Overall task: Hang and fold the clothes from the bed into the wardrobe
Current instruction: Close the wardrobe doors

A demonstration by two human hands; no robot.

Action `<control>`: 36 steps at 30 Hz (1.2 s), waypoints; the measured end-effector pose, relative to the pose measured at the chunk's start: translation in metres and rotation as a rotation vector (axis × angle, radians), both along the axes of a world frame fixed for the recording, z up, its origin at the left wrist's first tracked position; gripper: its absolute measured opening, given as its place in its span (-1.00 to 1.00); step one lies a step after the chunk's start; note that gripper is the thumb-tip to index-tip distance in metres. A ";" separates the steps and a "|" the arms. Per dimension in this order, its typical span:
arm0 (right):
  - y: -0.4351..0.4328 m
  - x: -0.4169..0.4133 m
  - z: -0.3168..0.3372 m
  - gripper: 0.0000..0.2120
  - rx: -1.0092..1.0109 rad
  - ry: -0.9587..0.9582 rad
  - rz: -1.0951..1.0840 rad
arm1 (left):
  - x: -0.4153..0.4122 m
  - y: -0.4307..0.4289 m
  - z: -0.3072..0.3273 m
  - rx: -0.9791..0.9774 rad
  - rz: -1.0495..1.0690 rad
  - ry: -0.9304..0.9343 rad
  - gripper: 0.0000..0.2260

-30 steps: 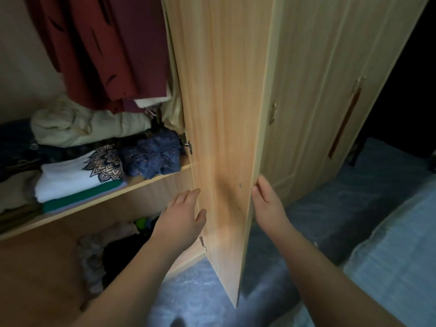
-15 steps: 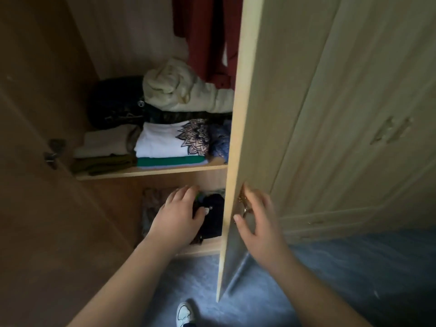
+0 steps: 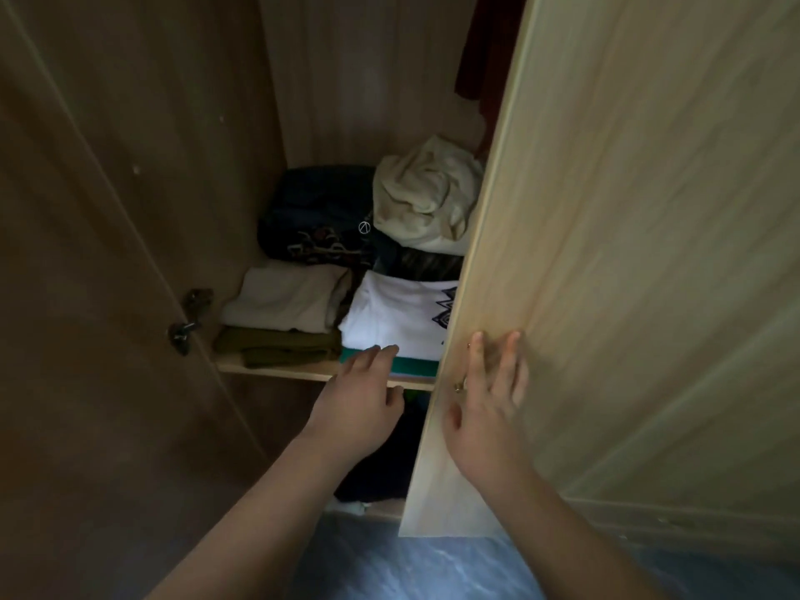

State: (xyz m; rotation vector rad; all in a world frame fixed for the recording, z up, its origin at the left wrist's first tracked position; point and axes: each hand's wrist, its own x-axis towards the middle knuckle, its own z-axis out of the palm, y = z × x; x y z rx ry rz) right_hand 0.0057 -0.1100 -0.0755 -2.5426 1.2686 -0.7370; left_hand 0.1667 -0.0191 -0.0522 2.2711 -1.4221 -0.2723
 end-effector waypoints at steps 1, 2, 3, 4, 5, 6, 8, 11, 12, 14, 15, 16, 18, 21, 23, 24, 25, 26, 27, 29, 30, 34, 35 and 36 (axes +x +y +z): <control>-0.005 0.005 -0.001 0.01 -0.007 0.000 -0.015 | 0.005 -0.006 -0.002 0.012 -0.016 -0.004 -0.46; -0.011 0.009 0.000 0.01 -0.017 0.004 -0.029 | 0.009 -0.013 -0.004 0.020 -0.030 -0.011 -0.46; -0.016 0.011 0.000 0.02 -0.030 0.016 -0.042 | 0.012 -0.019 -0.005 0.027 -0.043 -0.018 -0.46; -0.020 0.013 0.000 0.03 -0.043 0.032 -0.052 | 0.014 -0.024 -0.006 0.031 -0.052 -0.020 -0.46; -0.022 0.013 0.001 0.04 -0.054 0.044 -0.055 | 0.014 -0.029 -0.007 0.032 -0.057 -0.018 -0.46; -0.023 0.013 0.001 0.05 -0.059 0.050 -0.050 | 0.014 -0.032 -0.008 0.032 -0.058 -0.014 -0.46; -0.024 0.007 0.002 0.07 -0.056 0.057 -0.019 | 0.010 -0.032 -0.009 0.024 -0.044 -0.003 -0.46; -0.025 -0.005 0.008 0.05 -0.012 0.062 0.055 | 0.001 -0.020 -0.007 0.009 0.011 0.012 -0.47; -0.025 -0.010 0.012 0.04 0.007 0.072 0.071 | -0.002 -0.013 -0.005 0.006 0.030 0.009 -0.47; -0.023 -0.021 0.018 -0.05 0.012 0.095 0.122 | -0.010 0.004 -0.003 -0.011 0.084 -0.018 -0.48; -0.020 -0.027 0.019 -0.13 0.010 0.098 0.165 | -0.015 0.016 -0.002 -0.021 0.122 -0.033 -0.49; -0.015 -0.035 0.019 -0.21 0.016 0.092 0.209 | -0.021 0.030 -0.001 -0.023 0.163 -0.041 -0.49; -0.002 -0.047 0.019 -0.36 0.053 0.082 0.292 | -0.037 0.064 0.000 -0.009 0.243 -0.029 -0.48; 0.023 -0.051 0.017 -0.48 0.142 0.066 0.411 | -0.061 0.123 -0.003 0.036 0.389 -0.025 -0.47; 0.043 -0.042 0.018 -0.51 0.184 0.064 0.499 | -0.073 0.167 -0.004 0.075 0.495 -0.053 -0.49; 0.056 -0.035 0.019 -0.51 0.204 0.066 0.547 | -0.078 0.190 -0.002 0.100 0.537 -0.062 -0.50; 0.071 -0.027 0.021 -0.52 0.232 0.068 0.593 | -0.081 0.214 0.000 0.123 0.571 -0.062 -0.50; 0.086 -0.020 0.023 -0.52 0.268 0.075 0.633 | -0.084 0.237 0.003 0.137 0.605 -0.055 -0.48; 0.103 -0.013 0.026 -0.52 0.296 0.079 0.669 | -0.085 0.260 0.006 0.144 0.643 -0.049 -0.47; 0.135 0.002 0.031 -0.52 0.302 0.070 0.742 | -0.081 0.302 0.010 0.132 0.735 -0.051 -0.46; 0.151 0.010 0.034 -0.53 0.288 0.063 0.779 | -0.079 0.320 0.013 0.113 0.787 -0.058 -0.46; 0.205 0.042 0.048 -0.53 0.238 0.065 0.892 | -0.056 0.382 0.023 0.023 0.932 -0.081 -0.53; 0.217 0.050 0.052 -0.53 0.231 0.058 0.901 | -0.046 0.395 0.026 -0.006 0.960 -0.056 -0.57; 0.229 0.058 0.057 -0.53 0.222 0.041 0.909 | -0.035 0.406 0.029 -0.033 0.988 -0.031 -0.60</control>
